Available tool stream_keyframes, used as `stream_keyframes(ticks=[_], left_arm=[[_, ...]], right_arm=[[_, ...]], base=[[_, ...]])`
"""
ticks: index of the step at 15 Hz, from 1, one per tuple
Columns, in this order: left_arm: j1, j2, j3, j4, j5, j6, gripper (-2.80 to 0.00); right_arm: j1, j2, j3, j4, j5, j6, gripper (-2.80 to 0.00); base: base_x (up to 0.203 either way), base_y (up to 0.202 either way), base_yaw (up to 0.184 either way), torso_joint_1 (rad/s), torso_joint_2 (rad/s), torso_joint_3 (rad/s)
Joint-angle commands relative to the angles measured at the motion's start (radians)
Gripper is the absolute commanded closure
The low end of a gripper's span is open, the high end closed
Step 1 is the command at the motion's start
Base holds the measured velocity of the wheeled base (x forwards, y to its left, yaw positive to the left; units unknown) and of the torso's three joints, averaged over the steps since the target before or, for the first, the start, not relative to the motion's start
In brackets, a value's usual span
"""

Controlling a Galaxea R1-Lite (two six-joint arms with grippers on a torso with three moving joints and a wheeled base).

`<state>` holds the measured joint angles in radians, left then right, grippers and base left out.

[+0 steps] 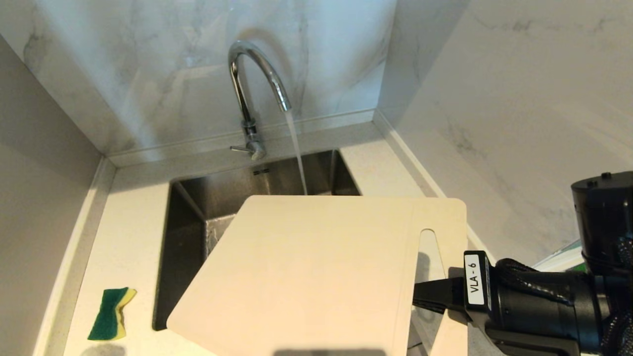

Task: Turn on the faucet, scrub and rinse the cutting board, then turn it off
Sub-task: Put down the cutting board

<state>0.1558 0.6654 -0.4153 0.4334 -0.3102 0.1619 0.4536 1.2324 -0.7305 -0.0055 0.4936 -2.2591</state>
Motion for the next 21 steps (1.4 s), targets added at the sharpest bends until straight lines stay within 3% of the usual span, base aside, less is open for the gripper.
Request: stream_keyframes(ticks=[1,2,4,6,8,11,15,18,21], left_arm=[[0.0,-0.172,0.051,0.003,-0.001,-0.007,0.0],[-0.011,-0.206,0.09,0.001,-0.002,-0.009,0.0],[-0.119,-0.199,0.117,-0.003,-0.007,-0.029,0.0],[-0.204,-0.221,0.13,-0.004,0.004,-0.089,0.0],[-0.204,-0.329,0.162,-0.006,0.047,-0.106,0.0],[-0.18,-0.488,0.212,-0.056,0.163,-0.123,0.0],[-0.154,-0.668,0.291,-0.155,0.334,-0.036,0.0],[-0.153,-0.667,0.322,-0.212,0.324,-0.069,0.0],[-0.153,-0.667,0.398,-0.39,0.308,-0.081,0.0]], right_arm=[[0.0,-0.026,0.022,-0.001,0.002,-0.013,0.0],[0.0,-0.028,0.028,-0.001,0.002,-0.013,0.0],[0.0,-0.031,0.033,-0.001,0.002,-0.013,0.0],[-0.001,-0.044,0.041,-0.001,0.002,-0.011,0.0],[-0.001,-0.053,0.054,-0.001,0.0,-0.011,0.0],[-0.001,-0.053,0.053,-0.001,0.0,-0.01,0.0],[-0.001,-0.054,0.056,-0.002,-0.001,-0.001,0.0],[-0.001,-0.062,0.062,-0.002,-0.02,0.014,0.0],[-0.001,-0.074,0.069,-0.002,-0.027,0.043,0.0]], base=[[0.0,0.0,0.0,0.0,0.0,0.0],[0.0,0.0,0.0,0.0,0.0,0.0],[0.0,0.0,0.0,0.0,0.0,0.0],[0.0,0.0,0.0,0.0,0.0,0.0],[0.0,0.0,0.0,0.0,0.0,0.0],[0.0,0.0,0.0,0.0,0.0,0.0],[0.0,0.0,0.0,0.0,0.0,0.0],[0.0,0.0,0.0,0.0,0.0,0.0],[0.0,0.0,0.0,0.0,0.0,0.0]])
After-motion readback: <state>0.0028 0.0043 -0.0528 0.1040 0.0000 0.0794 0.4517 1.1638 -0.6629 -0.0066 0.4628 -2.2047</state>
